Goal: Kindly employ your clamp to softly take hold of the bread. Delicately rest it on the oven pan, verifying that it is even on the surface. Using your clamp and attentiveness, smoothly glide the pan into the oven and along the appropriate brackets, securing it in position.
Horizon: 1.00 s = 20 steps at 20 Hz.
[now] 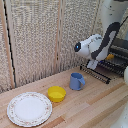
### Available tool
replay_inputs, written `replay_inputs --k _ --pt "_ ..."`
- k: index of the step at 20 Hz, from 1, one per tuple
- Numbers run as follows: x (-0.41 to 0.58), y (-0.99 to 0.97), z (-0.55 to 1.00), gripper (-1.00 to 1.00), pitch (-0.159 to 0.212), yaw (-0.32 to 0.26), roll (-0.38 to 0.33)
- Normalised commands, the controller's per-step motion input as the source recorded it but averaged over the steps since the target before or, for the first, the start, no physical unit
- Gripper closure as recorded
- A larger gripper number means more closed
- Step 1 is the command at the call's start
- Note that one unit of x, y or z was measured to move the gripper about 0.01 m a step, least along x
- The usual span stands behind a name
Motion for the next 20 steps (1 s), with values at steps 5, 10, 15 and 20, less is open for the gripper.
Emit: replay_inputs --k 5,10,15,20 --pt "-0.028 -0.78 0.51 1.0 0.045 0.0 0.201" --pt "-0.241 -1.0 0.52 1.0 0.079 0.0 0.086" --pt "-0.213 -1.0 0.44 1.0 0.035 0.0 0.064" --pt "-0.098 -1.0 0.01 1.0 0.003 0.0 -0.024"
